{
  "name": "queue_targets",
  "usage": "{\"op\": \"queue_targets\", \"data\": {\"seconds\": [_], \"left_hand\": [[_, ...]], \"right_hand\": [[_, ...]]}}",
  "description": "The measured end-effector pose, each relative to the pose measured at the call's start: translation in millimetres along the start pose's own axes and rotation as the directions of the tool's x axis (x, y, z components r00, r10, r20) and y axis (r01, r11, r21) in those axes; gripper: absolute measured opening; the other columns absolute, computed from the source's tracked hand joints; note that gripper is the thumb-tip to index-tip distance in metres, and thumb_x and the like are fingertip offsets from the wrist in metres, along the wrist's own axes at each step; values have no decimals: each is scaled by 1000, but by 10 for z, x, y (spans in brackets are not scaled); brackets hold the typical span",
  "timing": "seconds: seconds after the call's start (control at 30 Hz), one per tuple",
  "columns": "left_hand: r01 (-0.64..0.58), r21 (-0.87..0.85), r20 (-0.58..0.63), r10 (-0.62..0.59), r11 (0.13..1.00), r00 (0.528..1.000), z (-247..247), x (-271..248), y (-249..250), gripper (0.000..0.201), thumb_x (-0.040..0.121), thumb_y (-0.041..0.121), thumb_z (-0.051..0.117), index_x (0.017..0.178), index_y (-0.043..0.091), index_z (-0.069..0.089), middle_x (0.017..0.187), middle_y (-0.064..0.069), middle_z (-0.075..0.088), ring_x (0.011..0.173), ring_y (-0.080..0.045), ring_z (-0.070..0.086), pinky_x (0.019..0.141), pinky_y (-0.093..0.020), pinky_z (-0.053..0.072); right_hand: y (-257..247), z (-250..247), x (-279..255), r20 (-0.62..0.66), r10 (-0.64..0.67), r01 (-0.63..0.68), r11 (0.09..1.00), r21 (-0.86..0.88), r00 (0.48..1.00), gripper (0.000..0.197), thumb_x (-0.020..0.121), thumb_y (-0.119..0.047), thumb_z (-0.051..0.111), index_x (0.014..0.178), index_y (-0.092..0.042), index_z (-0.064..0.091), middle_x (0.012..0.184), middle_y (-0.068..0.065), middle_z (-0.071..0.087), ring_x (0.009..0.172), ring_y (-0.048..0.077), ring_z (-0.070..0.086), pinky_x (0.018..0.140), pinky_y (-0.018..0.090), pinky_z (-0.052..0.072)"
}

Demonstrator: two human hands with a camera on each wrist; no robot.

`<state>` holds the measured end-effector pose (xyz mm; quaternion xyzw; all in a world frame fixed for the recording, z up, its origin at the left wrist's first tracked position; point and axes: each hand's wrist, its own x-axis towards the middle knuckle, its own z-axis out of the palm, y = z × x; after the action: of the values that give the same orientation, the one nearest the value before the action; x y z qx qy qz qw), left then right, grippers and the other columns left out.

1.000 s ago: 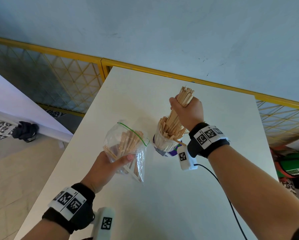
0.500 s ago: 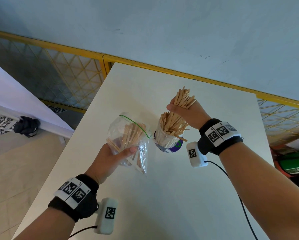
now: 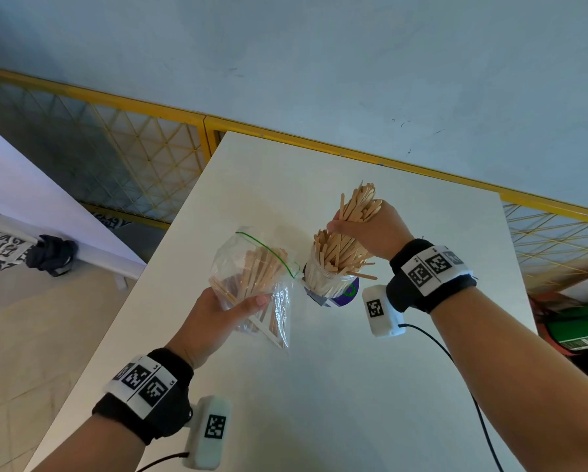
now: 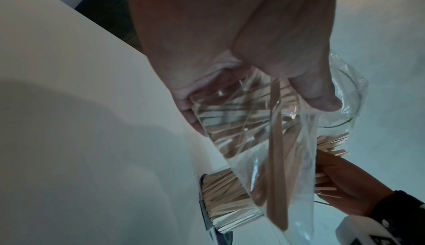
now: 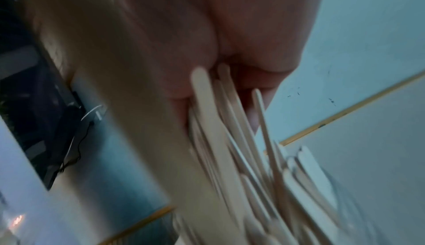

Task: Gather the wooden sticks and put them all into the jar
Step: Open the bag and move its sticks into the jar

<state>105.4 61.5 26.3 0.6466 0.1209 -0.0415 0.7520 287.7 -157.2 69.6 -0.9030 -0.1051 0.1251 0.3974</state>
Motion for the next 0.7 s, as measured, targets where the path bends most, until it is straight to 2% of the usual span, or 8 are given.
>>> {"op": "queue_targets", "data": {"seconds": [0.1,0.17,0.23,0.3,0.47,0.5,0.6,0.7], "left_hand": [[4,5,4,-4,1000,1000,-4,-7,0,27,65,33,75,91,27,74,91,7,78,87,-5,73,61,-13,54],[8,8,4,-8,1000,1000,-1,-3,-2,23,71,25,71,94,26,73,91,8,78,88,-5,72,61,-13,54],[7,5,9,-7,1000,1000,0,-7,-2,26,69,28,74,95,26,73,93,6,78,90,-6,73,62,-14,54],[7,13,14,-8,1000,1000,-7,-10,2,34,65,36,75,97,26,74,97,2,78,92,-9,73,64,-15,55],[14,6,6,-14,1000,1000,-7,-8,-18,27,71,26,73,98,27,73,98,2,78,93,-12,72,64,-15,55],[12,1,9,-12,1000,1000,-5,-12,-16,27,69,29,75,96,29,74,98,2,78,93,-11,73,64,-16,55],[11,3,9,-11,1000,1000,-5,-16,-9,31,63,36,77,93,30,75,97,2,78,92,-11,73,64,-16,56],[8,5,0,-8,1000,1000,-22,-18,1,31,60,41,75,90,34,77,96,3,78,91,-11,73,64,-15,55]], "right_hand": [[12,-23,24,27,20,-19,999,-33,999,23,77,-37,73,87,-16,75,87,2,74,82,17,68,77,32,54],[23,-11,19,-8,26,-26,999,-44,1000,21,79,-35,71,88,-16,74,87,-1,72,81,15,65,74,27,52],[27,3,6,3,30,-30,999,-31,1000,18,80,-33,71,88,-17,73,86,-3,70,81,13,64,70,22,49],[10,-5,3,42,26,-24,999,-39,999,20,79,-35,72,88,-17,74,88,-1,72,83,16,67,70,23,50],[21,7,-41,-37,46,-47,998,-29,998,29,78,-37,74,91,-11,73,86,1,71,79,16,67,61,19,47],[27,24,-47,-35,43,-43,999,-20,998,28,77,-36,75,91,-12,73,86,0,72,79,15,67,63,20,49],[37,31,-45,47,29,-31,999,32,998,18,76,-29,76,91,-18,73,89,-4,73,85,11,68,82,30,55],[20,-7,-39,147,-3,-6,998,65,989,15,76,-17,75,91,-16,73,94,-1,74,91,16,69,90,37,54]]}}
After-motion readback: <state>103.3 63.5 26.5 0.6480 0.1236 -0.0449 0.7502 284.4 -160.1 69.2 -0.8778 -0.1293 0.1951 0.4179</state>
